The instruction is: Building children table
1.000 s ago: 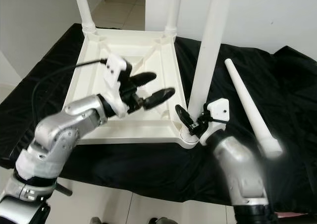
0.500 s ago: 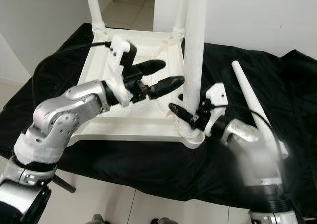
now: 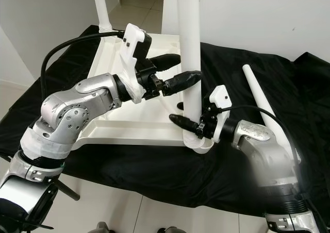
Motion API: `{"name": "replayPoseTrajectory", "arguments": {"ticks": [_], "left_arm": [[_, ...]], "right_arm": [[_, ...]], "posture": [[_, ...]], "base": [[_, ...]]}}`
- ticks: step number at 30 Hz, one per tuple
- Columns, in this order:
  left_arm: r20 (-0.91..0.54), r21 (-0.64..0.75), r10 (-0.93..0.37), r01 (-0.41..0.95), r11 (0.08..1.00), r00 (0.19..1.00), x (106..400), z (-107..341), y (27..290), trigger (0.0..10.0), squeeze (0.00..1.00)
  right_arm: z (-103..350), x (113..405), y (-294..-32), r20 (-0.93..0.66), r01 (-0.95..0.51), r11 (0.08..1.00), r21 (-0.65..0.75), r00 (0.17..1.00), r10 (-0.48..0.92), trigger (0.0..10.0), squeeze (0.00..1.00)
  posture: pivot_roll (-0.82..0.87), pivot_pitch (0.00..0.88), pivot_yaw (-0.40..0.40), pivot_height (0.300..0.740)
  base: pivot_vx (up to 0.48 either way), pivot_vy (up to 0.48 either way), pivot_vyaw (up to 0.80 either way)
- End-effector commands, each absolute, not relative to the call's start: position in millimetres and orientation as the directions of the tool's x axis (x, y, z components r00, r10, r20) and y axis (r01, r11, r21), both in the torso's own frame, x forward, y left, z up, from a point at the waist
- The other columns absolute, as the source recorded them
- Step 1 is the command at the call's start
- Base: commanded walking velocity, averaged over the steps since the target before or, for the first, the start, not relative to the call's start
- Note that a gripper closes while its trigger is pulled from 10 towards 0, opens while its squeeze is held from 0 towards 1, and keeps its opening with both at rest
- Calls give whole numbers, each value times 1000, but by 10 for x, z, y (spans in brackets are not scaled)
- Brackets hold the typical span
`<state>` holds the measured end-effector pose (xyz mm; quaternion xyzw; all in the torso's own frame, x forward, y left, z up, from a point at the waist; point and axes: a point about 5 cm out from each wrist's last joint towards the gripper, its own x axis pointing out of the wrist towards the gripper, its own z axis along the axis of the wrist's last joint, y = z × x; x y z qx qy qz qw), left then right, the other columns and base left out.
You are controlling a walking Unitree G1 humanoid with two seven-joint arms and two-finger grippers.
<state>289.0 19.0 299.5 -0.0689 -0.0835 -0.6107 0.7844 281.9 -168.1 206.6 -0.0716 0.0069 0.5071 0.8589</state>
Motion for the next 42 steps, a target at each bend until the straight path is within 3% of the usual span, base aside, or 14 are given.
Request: {"name": "replayPoseTrajectory", "arguments": {"ticks": [1,5,9,14,15,31,32,33,34,35,41,42], "left_arm": [[206,90,-964,984,-152,-168,2661,3050,145,10000,0],[262,52,-937,973,-226,-232,2648,3173,148,10000,0],[262,52,-937,973,-226,-232,2648,3173,148,10000,0],[268,23,-905,941,-337,-330,2604,3253,204,10000,0],[269,19,-897,933,-359,-350,2595,3265,219,0,0],[261,4,-893,925,-379,-367,2609,3305,218,0,0],[256,6,-903,934,-357,-346,2626,3321,206,549,0],[243,1,-918,946,-324,-314,2655,3337,185,10000,0],[243,1,-918,946,-324,-314,2655,3337,185,10000,0],[223,-8,-933,957,-290,-281,2688,3355,165,10000,0],[196,-19,-957,975,-221,-213,2758,3377,140,10000,0],[188,-20,-969,986,-165,-158,2812,3394,126,10000,0]], "right_arm": [[2112,2795,-1655,-83,-886,446,-126,458,885,10000,0],[2104,2772,-1608,-97,-915,391,-103,400,911,10000,0],[2104,2772,-1608,-97,-915,391,-103,400,911,10000,0],[2086,2738,-1536,-99,-937,341,-75,347,933,10000,0],[2083,2733,-1521,-96,-940,334,-69,339,936,10000,0],[2100,2765,-1536,-81,-945,323,-43,325,942,10000,0],[2110,2768,-1544,-78,-945,326,-40,328,942,10000,0],[2123,2776,-1554,-74,-943,330,-37,332,941,10000,769],[2123,2776,-1554,-74,-943,330,-37,332,941,10000,769],[2144,2788,-1563,-64,-942,335,-39,336,940,10000,1000],[2181,2814,-1575,-46,-939,340,-43,342,939,10000,1000],[2205,2827,-1575,-34,-937,346,-49,348,937,10000,1000]], "posture": [[-32,90,-43,740],[-29,86,-41,740],[-29,86,-41,740],[-22,83,-20,740],[-24,77,-12,740],[-27,64,-6,740],[-28,63,-6,740],[-28,63,-7,740],[-28,63,-7,740],[-27,60,-8,740],[-27,54,-10,740],[-27,54,-13,740]], "base": [[0,0,0],[0,0,0],[0,0,0],[0,0,0],[0,0,0],[0,0,0],[0,0,0],[0,0,0],[0,0,0],[0,0,0],[0,0,0],[0,0,0]]}}
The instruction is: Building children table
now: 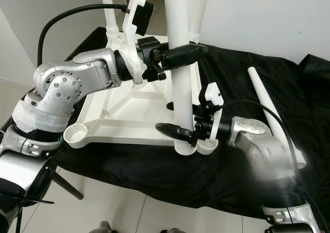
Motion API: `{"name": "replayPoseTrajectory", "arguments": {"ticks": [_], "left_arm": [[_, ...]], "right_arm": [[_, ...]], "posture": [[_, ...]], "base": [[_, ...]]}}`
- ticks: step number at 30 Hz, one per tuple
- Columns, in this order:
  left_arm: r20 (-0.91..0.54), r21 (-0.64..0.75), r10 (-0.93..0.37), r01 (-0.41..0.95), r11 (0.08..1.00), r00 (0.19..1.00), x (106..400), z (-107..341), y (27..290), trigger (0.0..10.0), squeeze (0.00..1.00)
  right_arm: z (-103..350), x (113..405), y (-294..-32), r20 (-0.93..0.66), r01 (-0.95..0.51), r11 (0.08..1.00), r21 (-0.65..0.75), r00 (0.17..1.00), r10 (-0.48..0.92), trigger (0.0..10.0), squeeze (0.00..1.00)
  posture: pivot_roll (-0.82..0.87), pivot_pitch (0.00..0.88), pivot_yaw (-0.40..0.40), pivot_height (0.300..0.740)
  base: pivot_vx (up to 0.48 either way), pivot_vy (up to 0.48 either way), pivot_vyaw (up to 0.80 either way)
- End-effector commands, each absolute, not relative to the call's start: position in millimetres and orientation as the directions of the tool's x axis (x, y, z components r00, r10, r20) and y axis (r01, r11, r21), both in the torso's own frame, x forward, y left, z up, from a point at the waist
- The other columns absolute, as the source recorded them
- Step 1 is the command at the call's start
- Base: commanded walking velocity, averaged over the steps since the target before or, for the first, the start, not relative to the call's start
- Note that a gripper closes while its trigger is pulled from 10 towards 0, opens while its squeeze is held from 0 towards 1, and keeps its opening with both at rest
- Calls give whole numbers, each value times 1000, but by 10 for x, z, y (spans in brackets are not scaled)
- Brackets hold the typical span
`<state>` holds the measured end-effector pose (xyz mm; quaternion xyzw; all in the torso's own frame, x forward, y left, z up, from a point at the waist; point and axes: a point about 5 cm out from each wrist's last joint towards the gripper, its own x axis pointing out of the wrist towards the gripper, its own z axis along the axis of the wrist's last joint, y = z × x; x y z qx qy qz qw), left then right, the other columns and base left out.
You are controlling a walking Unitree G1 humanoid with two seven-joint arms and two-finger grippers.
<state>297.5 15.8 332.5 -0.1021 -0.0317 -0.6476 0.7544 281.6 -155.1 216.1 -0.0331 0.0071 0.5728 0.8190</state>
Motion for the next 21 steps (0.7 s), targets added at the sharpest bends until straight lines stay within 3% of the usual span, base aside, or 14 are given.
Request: {"name": "replayPoseTrajectory", "arguments": {"ticks": [1,2,3,5,9,14,20,21], "left_arm": [[188,-20,-969,986,-165,-158,2812,3394,126,10000,0],[159,-75,-986,995,-68,-55,2917,3394,91,10000,0],[137,-122,-990,993,-3,13,2995,3399,66,10000,0],[114,-148,-990,987,64,82,3079,3428,43,10000,0],[108,-130,-985,985,117,131,3125,3464,48,10000,0],[43,-134,-945,939,317,325,3290,3530,70,10000,0],[39,-161,-929,920,357,368,3362,3568,69,10000,0],[34,-153,-911,903,402,411,3414,3579,75,10000,0]], "right_arm": [[2205,2827,-1575,-34,-937,346,-49,348,937,10000,1000],[2229,2843,-1569,-16,-929,366,-55,367,930,10000,984],[2245,2863,-1564,-3,-923,382,-57,382,924,10000,16],[2260,2899,-1554,8,-915,399,-61,399,917,10000,0],[2271,2921,-1532,18,-907,416,-65,415,910,10000,0],[2307,3058,-1451,84,-811,581,-66,576,813,10000,0],[2320,3105,-1430,105,-774,631,-62,623,775,10000,0],[2322,3129,-1405,117,-752,657,-53,648,752,10000,0]], "posture": [[-27,54,-13,740],[-25,58,-18,740],[-21,62,-21,740],[-20,66,-22,740],[-16,72,-24,740],[-10,72,-22,740],[-9,71,-22,740],[-2,65,-24,740]], "base": [[0,0,0],[0,0,0],[0,0,0],[0,0,0],[0,0,0],[0,0,0],[0,0,0],[0,0,0]]}}
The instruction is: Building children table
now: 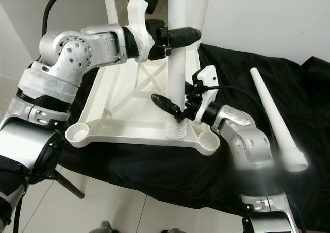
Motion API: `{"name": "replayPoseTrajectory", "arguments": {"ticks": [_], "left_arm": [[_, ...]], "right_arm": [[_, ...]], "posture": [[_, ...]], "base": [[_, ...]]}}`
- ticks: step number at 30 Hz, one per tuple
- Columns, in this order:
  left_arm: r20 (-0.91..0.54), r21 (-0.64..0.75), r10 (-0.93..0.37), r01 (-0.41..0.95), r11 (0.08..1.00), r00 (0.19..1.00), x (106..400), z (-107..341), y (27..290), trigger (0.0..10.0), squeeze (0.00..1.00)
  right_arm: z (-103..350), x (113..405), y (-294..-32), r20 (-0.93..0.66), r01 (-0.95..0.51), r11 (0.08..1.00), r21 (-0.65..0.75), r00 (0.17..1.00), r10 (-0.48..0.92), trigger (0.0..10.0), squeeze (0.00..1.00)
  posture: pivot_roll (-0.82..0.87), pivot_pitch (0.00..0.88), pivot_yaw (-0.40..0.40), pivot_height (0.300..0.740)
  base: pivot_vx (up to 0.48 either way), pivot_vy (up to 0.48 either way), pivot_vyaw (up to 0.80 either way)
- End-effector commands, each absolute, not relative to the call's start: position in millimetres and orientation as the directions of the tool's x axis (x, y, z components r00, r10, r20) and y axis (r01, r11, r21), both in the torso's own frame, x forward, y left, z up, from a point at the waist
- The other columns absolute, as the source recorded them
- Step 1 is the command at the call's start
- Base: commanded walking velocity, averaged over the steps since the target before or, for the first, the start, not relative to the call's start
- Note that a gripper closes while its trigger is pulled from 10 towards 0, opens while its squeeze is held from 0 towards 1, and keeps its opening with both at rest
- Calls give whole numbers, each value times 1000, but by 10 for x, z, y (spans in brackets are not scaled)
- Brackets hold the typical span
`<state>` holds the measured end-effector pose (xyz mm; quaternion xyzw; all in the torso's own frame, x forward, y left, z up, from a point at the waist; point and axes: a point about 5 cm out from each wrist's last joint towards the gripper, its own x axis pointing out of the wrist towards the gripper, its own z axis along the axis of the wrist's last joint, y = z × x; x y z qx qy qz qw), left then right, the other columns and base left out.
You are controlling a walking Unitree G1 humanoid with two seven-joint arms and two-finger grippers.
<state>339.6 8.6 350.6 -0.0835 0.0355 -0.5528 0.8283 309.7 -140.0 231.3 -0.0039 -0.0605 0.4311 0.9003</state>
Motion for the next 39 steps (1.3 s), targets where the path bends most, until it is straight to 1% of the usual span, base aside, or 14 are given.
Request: {"name": "replayPoseTrajectory", "arguments": {"ticks": [1,2,3,4,5,6,9,16,17,25,29,31,37,39], "left_arm": [[34,-153,-911,903,402,411,3414,3579,75,10000,0],[40,-147,-886,879,453,463,3467,3603,77,10000,0],[40,-147,-886,879,453,463,3467,3603,77,10000,0],[56,-146,-866,862,486,498,3505,3633,71,10000,0],[56,-146,-866,862,486,498,3505,3633,71,10000,0],[91,-138,-835,838,529,542,3541,3693,40,10000,0],[103,-108,-808,814,570,580,3561,3721,17,10000,0],[118,-83,-773,782,617,623,3579,3731,-10,10000,0],[136,-72,-753,764,641,644,3579,3754,-37,10000,0],[173,-47,-716,732,680,676,3562,3783,-107,10000,0],[178,-14,-684,697,717,708,3505,3683,-254,10000,0],[175,-4,-684,695,719,708,3501,3674,-265,10000,0],[180,26,-671,678,734,719,3495,3669,-316,10000,0],[180,26,-669,676,736,721,3497,3665,-320,10000,0]], "right_arm": [[2322,3129,-1405,117,-752,657,-53,648,752,10000,0],[2324,3154,-1355,131,-727,686,-43,676,725,10000,0],[2324,3154,-1355,131,-727,686,-43,676,725,10000,0],[2328,3178,-1298,147,-700,713,-33,702,697,10000,0],[2328,3178,-1298,147,-700,713,-33,702,697,10000,0],[2318,3239,-1203,163,-631,776,-3,765,623,10000,0],[2291,3284,-1162,157,-578,816,15,807,569,10000,0],[2263,3335,-1141,152,-515,856,37,850,505,10000,0],[2256,3373,-1134,156,-461,887,41,879,450,10000,0],[2245,3441,-1116,167,-324,946,9,933,318,10000,0],[2164,3491,-1090,174,-90,995,-36,980,95,10000,0],[2156,3491,-1086,173,-83,996,-33,981,87,10000,0],[2174,3507,-1018,202,-102,987,-121,971,125,10000,0],[2178,3511,-1002,208,-112,986,-121,969,135,10000,0]], "posture": [[-2,65,-24,740],[-3,63,-23,740],[-3,63,-23,740],[-4,60,-24,740],[-4,60,-24,740],[-4,53,-24,740],[-8,49,-23,740],[-19,41,-20,740],[-22,38,-17,740],[-24,35,-13,740],[-18,31,-14,740],[-18,31,-14,740],[-19,45,-15,740],[-19,45,-15,740]], "base": [[0,0,0],[0,0,0],[0,0,0],[0,0,0],[0,0,0],[0,0,0],[0,0,0],[0,0,0],[0,0,0],[0,0,0],[0,0,0],[0,0,0],[0,0,0],[0,0,0]]}}
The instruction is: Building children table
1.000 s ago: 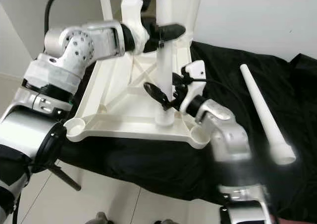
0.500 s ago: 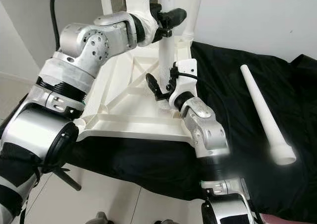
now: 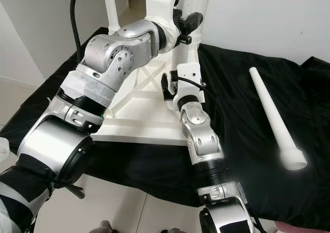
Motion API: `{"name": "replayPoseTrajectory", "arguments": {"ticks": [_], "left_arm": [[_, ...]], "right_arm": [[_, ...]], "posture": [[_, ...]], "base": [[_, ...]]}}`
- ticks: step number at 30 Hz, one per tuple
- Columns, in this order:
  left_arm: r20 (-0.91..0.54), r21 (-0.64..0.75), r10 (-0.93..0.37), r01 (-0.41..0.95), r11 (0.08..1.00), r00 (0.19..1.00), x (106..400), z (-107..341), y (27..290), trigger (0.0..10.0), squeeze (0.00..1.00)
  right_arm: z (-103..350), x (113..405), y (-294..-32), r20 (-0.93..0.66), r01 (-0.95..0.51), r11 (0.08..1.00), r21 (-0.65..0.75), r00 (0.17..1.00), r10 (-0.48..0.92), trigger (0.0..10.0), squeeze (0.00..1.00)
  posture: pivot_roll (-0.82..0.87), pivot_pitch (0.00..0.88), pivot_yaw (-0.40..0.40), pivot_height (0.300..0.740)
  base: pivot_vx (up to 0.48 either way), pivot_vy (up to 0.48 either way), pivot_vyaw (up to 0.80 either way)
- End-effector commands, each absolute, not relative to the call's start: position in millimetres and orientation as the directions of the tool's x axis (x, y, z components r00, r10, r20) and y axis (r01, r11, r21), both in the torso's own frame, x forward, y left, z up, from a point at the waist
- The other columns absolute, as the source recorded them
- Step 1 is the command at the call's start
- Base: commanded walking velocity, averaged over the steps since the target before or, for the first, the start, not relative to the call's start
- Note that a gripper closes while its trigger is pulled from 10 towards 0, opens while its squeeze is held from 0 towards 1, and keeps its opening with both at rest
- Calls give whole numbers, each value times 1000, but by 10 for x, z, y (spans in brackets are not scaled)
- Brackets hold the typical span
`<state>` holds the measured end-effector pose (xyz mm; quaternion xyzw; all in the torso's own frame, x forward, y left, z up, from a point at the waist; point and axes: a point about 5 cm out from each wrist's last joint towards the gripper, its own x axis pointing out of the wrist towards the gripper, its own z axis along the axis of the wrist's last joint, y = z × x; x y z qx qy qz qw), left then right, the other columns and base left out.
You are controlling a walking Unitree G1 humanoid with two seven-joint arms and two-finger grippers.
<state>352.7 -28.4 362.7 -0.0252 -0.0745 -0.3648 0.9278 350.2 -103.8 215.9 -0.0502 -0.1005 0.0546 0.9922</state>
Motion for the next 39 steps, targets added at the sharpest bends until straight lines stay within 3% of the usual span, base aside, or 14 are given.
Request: {"name": "replayPoseTrajectory", "arguments": {"ticks": [1,8,9,10,11,12,15,16,30,31,34,35,39], "left_arm": [[181,26,-668,675,737,722,3498,3664,-321,10000,0],[189,26,-660,668,744,727,3492,3667,-353,10000,0],[190,27,-660,668,744,727,3492,3669,-355,10000,0],[190,27,-659,667,744,728,3494,3669,-355,10000,0],[190,27,-659,667,744,728,3494,3669,-355,10000,0],[193,26,-658,667,745,728,3495,3676,-358,10000,0],[196,26,-659,668,744,726,3493,3684,-360,10000,0],[198,25,-659,668,744,726,3494,3689,-358,10000,0],[207,45,-663,670,741,719,3483,3710,-364,10000,0],[210,45,-669,677,735,713,3475,3710,-370,10000,0],[239,66,-698,706,705,675,3434,3725,-389,10000,0],[253,53,-709,722,690,658,3418,3730,-396,10000,949],[268,42,-730,750,660,628,3382,3729,-414,10000,1000]], "right_arm": [[2176,3512,-999,210,-111,987,-119,969,134,10000,0],[2172,3542,-989,223,-63,993,-105,971,85,10000,0],[2173,3542,-987,224,-62,993,-105,971,84,6157,0],[2170,3541,-980,226,-63,993,-101,970,85,4471,0],[2170,3541,-980,226,-63,993,-101,970,85,4471,0],[2155,3545,-977,226,-64,994,-92,971,83,2784,0],[2142,3550,-980,224,-63,994,-86,971,81,2863,0],[2133,3554,-986,223,-59,995,-79,972,75,0,0],[2119,3610,-1141,200,46,999,17,979,-49,392,0],[2120,3619,-1165,195,61,998,26,979,-65,10000,0],[2124,3634,-1197,189,75,996,38,979,-81,10000,0],[2128,3636,-1201,190,77,996,40,978,-83,10000,0],[2142,3639,-1207,194,81,996,44,977,-88,10000,0]], "posture": [[-19,45,-15,740],[-14,51,-21,740],[-15,51,-21,740],[-14,53,-20,740],[-14,53,-20,740],[-12,53,-22,740],[-12,53,-22,740],[-12,54,-21,740],[-8,51,-17,740],[-8,53,-16,740],[-7,53,-16,740],[-7,55,-17,740],[-8,56,-16,740]], "base": [[0,0,0],[0,0,0],[0,0,0],[0,0,0],[0,0,0],[0,0,0],[0,0,0],[0,0,0],[0,0,0],[0,0,0],[0,0,0],[0,0,0],[0,0,0]]}}
